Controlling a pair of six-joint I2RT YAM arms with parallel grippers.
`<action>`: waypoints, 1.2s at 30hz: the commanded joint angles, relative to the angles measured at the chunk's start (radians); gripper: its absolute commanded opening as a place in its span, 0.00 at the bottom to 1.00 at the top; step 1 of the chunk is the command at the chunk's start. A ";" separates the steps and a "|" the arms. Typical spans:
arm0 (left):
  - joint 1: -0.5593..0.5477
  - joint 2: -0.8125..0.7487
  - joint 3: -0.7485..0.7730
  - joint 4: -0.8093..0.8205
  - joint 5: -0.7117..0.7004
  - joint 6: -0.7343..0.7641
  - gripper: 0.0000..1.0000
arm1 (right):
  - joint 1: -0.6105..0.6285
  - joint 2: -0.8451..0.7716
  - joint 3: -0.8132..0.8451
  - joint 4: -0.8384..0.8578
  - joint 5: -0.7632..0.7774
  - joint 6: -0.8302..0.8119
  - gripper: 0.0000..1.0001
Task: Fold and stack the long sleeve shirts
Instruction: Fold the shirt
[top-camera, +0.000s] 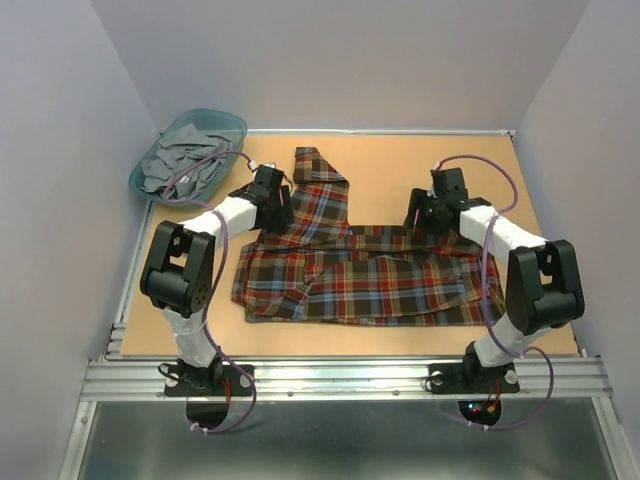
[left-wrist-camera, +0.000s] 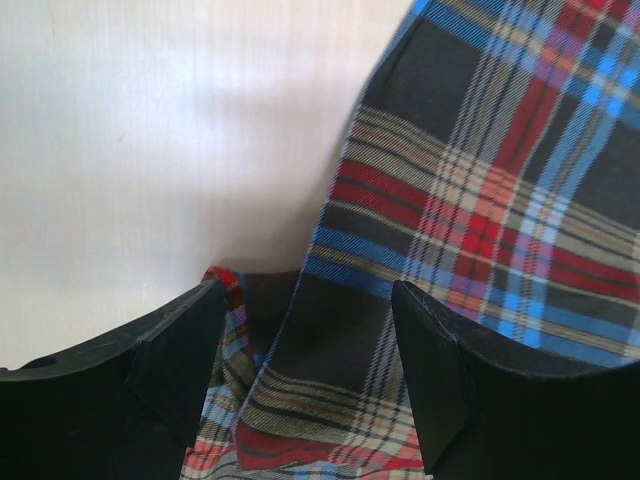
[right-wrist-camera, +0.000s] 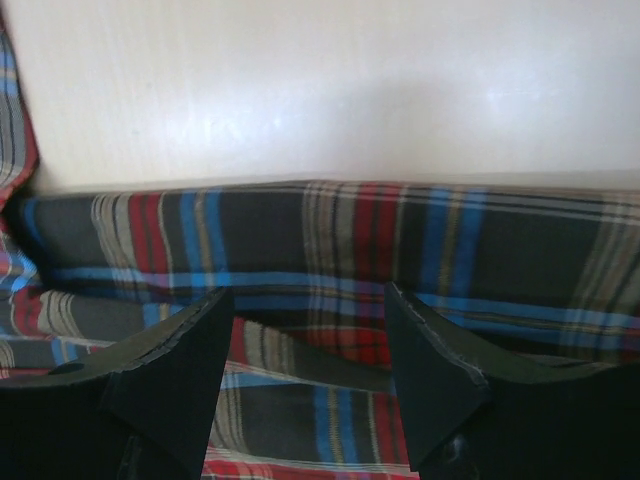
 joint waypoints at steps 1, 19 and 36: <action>-0.004 -0.063 -0.018 0.013 -0.042 0.018 0.79 | 0.059 -0.044 -0.029 -0.026 0.047 0.018 0.66; -0.004 0.006 0.141 0.025 -0.084 -0.018 0.79 | 0.111 -0.171 -0.231 -0.081 -0.039 0.070 0.66; -0.003 0.368 0.560 0.114 -0.027 -0.179 0.79 | 0.113 -0.256 -0.181 -0.086 -0.077 -0.030 0.86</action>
